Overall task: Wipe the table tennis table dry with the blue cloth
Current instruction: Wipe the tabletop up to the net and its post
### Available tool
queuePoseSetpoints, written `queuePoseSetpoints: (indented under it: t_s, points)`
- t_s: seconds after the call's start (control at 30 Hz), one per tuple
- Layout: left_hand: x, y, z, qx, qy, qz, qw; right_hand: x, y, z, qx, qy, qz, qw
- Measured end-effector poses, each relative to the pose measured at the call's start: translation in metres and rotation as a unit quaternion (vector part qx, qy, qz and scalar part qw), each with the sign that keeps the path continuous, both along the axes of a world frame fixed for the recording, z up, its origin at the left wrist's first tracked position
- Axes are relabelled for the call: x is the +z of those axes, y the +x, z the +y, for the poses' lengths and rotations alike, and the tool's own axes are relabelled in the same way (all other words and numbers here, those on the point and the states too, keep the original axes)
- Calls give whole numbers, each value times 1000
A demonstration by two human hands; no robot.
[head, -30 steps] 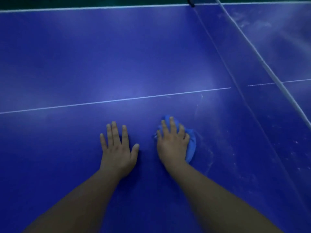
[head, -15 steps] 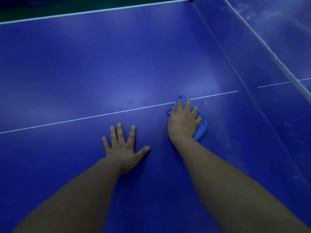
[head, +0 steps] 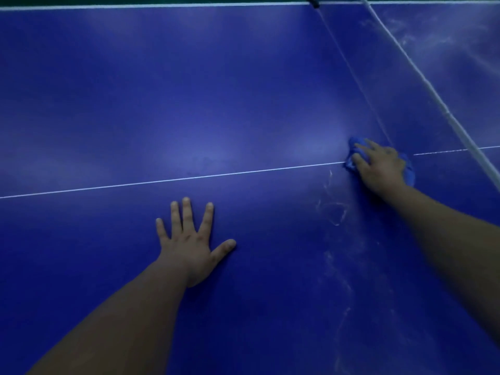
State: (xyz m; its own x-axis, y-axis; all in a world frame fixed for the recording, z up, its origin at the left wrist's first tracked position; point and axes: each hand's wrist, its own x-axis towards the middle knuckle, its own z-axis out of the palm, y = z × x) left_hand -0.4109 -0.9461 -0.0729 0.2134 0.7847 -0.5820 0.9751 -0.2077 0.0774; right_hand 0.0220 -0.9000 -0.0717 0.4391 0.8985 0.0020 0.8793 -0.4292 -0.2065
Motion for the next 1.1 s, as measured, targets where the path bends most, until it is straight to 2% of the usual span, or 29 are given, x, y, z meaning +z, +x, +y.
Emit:
queuePoseSetpoints:
  t_s: [0.1,0.2,0.33,0.4,0.5,0.6,0.67,0.73,0.8,0.87,0.97,1.03,1.1]
  points:
    - [0,-1,0,0,6,4,1000,-11,-53,-4,126,2,-9,992]
    - [3,-1,-3,4,10,6,1000,-20,-123,-56,253,75,33,964]
    - [12,5,-12,8,32,5,999,-16,-169,-140,341,74,95,932]
    - [15,23,-21,0,31,-14,999,-9,-147,-150,304,104,121,939]
    - [12,50,-30,6,-2,-30,1000,11,-71,-118,106,169,73,977]
    - [8,57,-25,9,-15,-19,1000,26,3,-86,-67,100,45,992]
    - [7,55,-25,12,-23,-18,1000,15,25,-72,-112,31,66,991]
    - [6,55,-27,5,-19,-13,1000,-2,22,-68,-63,-15,15,998]
    - [7,56,-26,2,-18,-8,1000,-11,0,-77,28,-14,-12,999]
    - [8,55,-26,9,-24,-9,1000,-14,-40,-112,131,14,7,991]
    - [9,56,-26,10,-28,-14,999,-9,-76,-159,281,-18,72,957]
    - [10,58,-25,7,-34,-13,999,-11,-54,-145,280,25,51,958]
    - [10,59,-25,6,-34,-13,999,-15,-7,-107,123,71,-7,990]
